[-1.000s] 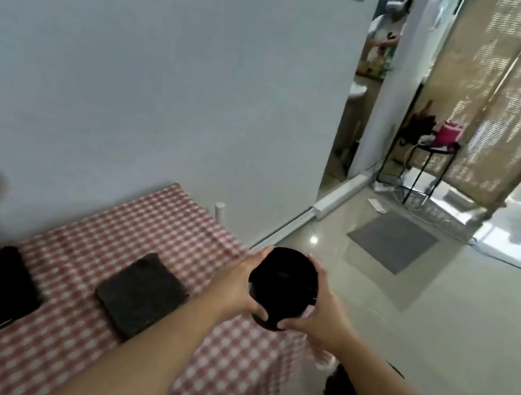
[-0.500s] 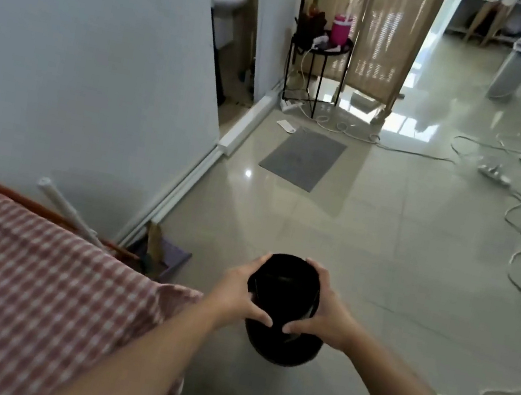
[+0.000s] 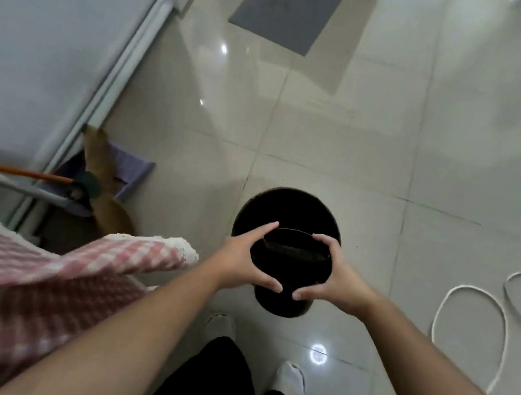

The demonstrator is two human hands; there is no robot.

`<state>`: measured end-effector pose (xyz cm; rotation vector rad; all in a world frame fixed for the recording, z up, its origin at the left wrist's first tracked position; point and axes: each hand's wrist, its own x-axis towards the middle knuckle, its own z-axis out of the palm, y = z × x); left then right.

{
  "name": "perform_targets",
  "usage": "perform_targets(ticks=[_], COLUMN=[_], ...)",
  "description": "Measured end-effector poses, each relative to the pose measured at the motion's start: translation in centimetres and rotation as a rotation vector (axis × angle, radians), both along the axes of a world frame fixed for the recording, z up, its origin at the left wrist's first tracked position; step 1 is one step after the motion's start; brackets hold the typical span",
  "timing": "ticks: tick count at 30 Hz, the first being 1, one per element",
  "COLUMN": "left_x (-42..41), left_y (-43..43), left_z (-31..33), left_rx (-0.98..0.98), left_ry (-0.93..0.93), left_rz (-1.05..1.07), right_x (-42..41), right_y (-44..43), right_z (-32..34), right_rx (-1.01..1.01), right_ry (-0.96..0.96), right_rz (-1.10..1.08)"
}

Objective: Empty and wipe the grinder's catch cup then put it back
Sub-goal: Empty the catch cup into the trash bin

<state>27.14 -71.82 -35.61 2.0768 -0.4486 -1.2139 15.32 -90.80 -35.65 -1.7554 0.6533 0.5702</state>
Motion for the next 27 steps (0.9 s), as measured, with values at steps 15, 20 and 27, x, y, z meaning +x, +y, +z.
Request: perform_targets(ticks=[15, 20, 27], left_x=[3.0, 3.3, 2.6], left_y=[-5.2, -6.0, -6.3], left_z=[-10.5, -10.8, -11.7], left_rx=[0.156, 0.139, 0.076], left_ry=[0.613, 0.529, 0.413], left_rz=[0.458, 0.444, 0.433], right_x=[5.5, 5.7, 6.5], right_y=[0.7, 0.0, 0.2], right_z=[-11.1, -11.4, -11.1], right_rx=[0.314, 0.347, 0.316], right_ry=[0.321, 0.320, 0.291], right_rz=[-0.649, -0.669, -0.589])
